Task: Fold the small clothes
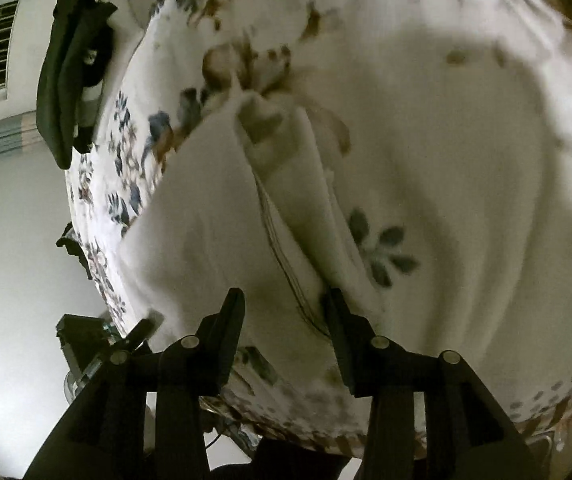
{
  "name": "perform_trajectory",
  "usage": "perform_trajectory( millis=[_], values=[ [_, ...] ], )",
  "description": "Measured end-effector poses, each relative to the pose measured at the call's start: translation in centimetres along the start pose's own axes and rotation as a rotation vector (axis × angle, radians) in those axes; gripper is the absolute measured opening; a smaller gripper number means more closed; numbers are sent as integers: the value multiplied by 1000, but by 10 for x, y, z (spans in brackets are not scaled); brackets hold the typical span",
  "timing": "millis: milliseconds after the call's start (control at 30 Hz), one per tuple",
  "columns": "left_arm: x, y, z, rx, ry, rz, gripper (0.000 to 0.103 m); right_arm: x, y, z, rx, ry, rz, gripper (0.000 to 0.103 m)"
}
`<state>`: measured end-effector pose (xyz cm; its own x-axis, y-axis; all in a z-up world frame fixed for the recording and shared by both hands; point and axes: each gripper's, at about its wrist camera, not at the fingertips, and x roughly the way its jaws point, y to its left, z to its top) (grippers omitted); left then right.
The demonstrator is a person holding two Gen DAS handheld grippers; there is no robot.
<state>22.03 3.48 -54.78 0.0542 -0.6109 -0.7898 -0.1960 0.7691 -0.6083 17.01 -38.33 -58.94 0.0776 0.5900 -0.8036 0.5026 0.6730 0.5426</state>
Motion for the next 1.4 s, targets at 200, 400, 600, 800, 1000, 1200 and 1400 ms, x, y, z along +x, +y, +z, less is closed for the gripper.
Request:
perform_trajectory(
  millis=[200, 400, 600, 800, 1000, 1200, 1400],
  values=[
    [-36, -4, 0, 42, -105, 6, 8, -19, 11, -16, -38, -74, 2, 4],
    [-11, 15, -4, 10, 21, 43, 13, 6, 1, -15, -19, 66, -99, 10],
    [-40, 4, 9, 11, -69, 66, 43, -30, 10, 1, -18, -69, -26, 51],
    [-3, -15, 69, 38, -89, 41, 43, -19, 15, 48, 53, -131, 95, 51],
    [15, -22, 91, 67, -126, 64, 5, -5, 30, 78, 55, -182, 84, 8],
    [14, -1, 78, 2, -131, 42, 5, -2, 31, 90, 31, -188, 25, 7],
    [-8, 10, 78, -60, -116, -44, 34, -10, 30, 84, 4, -108, 48, 27]
  ],
)
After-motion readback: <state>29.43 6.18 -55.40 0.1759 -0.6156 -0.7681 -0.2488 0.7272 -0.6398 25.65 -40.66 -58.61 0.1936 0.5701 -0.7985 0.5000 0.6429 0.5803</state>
